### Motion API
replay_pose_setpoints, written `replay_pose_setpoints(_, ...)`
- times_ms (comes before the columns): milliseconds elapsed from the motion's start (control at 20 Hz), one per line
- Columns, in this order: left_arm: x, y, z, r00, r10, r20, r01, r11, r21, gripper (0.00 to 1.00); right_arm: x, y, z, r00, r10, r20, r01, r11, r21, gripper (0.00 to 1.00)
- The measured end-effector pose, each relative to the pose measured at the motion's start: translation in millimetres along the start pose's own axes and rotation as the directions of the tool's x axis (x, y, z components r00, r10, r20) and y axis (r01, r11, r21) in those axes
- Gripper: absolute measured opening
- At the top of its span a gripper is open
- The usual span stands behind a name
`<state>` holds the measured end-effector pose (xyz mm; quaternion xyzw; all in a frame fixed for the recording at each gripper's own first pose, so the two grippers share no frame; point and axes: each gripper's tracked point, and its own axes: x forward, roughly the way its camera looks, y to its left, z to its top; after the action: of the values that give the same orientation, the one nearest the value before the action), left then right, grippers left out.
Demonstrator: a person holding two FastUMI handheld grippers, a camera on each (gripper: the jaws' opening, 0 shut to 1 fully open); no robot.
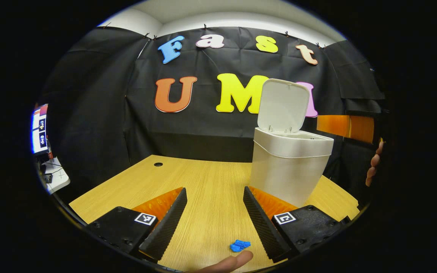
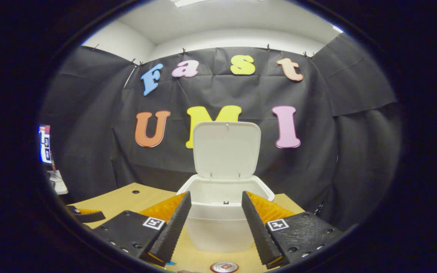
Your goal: Press the lid of the desktop garbage bin to open it, pick up the crumpled paper on the desktop and throw it into the bin, then pick up the pop can on the desktop and drop it into the bin, and finally close the garbage bin lid.
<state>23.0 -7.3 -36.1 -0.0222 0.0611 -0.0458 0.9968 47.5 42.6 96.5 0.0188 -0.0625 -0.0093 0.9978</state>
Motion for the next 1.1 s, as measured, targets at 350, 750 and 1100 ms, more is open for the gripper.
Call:
replay_pose_setpoints(350, 7.9, -5.5, -15.5, 0.999, 0.003, -0.037, -0.002, 1.000, 0.021, 0.96, -24.7, -14.3, -26.8, 1.000, 0.016, -0.016, -0.016, 1.000, 0.005, 0.93)
replay_pose_setpoints(750, 12.9, -44.0, -91.7, 0.968, -0.053, -0.246, 0.072, 0.995, 0.069, 0.97, -34.8, -48.6, -69.1, 0.998, -0.034, -0.051, 0.034, 0.999, -0.015, 0.94)
replay_pose_setpoints(1100, 19.6, -43.6, -172.7, 0.892, -0.091, -0.442, 0.120, 0.992, 0.038, 0.97, -44.8, -73.8, -106.8, 0.996, -0.041, -0.085, 0.043, 0.999, 0.019, 0.94)
